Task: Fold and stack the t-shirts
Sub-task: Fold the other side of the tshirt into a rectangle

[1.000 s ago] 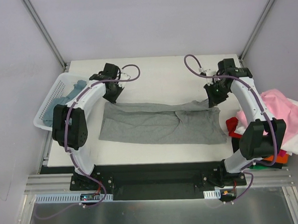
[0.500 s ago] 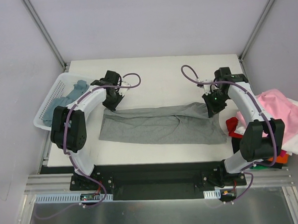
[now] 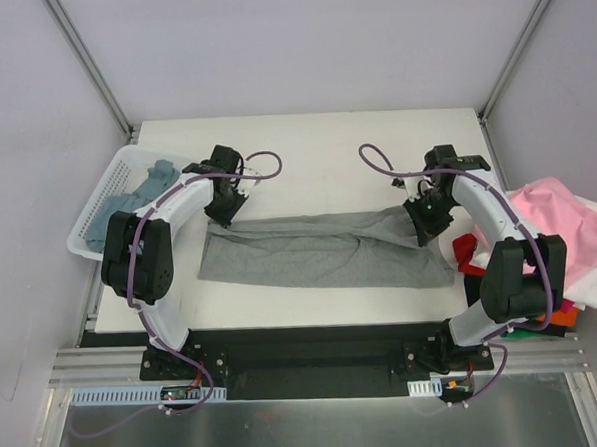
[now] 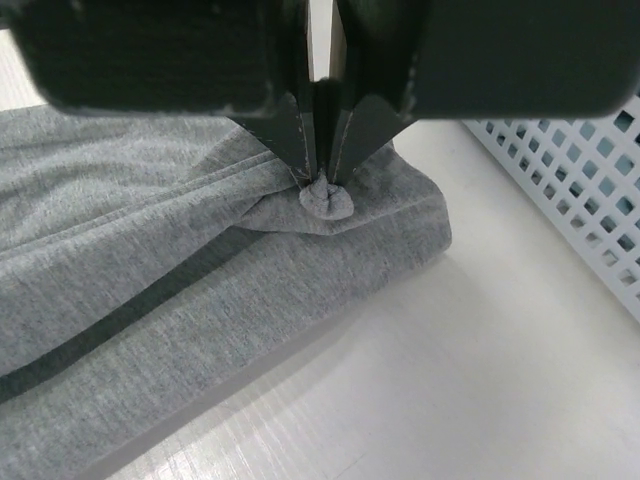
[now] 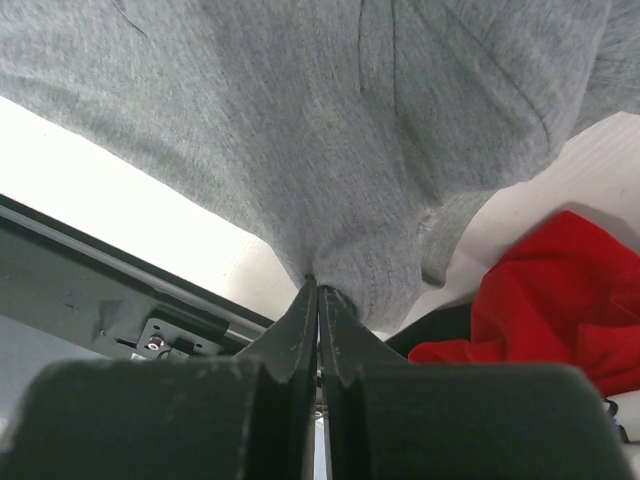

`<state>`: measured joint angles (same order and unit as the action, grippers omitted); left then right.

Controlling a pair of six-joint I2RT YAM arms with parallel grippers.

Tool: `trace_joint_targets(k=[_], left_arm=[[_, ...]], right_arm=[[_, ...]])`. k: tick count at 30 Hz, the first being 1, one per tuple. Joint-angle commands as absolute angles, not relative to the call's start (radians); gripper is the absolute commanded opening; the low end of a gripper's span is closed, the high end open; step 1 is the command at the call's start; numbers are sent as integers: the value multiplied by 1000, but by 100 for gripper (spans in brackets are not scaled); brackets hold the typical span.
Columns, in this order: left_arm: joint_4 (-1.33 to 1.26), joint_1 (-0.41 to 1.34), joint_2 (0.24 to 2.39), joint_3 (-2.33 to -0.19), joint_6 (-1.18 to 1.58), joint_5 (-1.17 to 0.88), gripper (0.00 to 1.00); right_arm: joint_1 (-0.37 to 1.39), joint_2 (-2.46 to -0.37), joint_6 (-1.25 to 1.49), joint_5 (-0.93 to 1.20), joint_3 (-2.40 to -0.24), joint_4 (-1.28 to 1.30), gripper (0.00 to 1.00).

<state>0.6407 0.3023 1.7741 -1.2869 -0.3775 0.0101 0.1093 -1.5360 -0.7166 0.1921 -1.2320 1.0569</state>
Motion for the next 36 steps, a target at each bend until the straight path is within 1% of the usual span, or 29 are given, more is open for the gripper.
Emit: trace_joint_targets(k=[1,3,4,5,7,8,11,12,13,15,23,28,31,36], left_arm=[[666,310,1744,-1261,-385,43,6],[667,310,1741,-1252,-387,48,12],[667,310,1741,-1249,-385,49,19],[667,310,1738,-1244,-385,52,29],[667,310,1732,-1233,-387,55,40],[667,310,1729,-1227,-384,55,57],[666,310,1718,-1226,-383,48,82],[666,310,1717,-1232,-382,52,92],[664,310,1712,-1236,-373,55,95],[666,310,1710,-1256,-367,54,99],[667,310,1700,-1310,-360,43,99],[667,310,1720,-1293,-361,58,99],[667,310,1730,-1282,-357,52,99],[666,310,1738,-1281,-356,49,99]], right_arm=[[121,-1503,-736,163,-1200,1068,1],[124,-1505,-736,155,-1181,1059,1],[124,-1511,-736,150,-1175,1055,1],[123,-1512,-736,146,-1164,1049,1],[124,-1516,-736,143,-1152,1042,1],[127,-1516,-736,144,-1140,1035,1],[124,-1523,-736,150,-1134,1026,1],[126,-1525,-736,152,-1132,1023,1],[127,-1526,-736,155,-1132,1025,1],[126,-1531,-735,161,-1132,1020,1],[130,-1536,-736,161,-1109,1005,1],[130,-1534,-741,133,-1086,1000,1],[132,-1537,-741,114,-1072,993,1],[132,-1548,-729,23,-1072,976,1]])
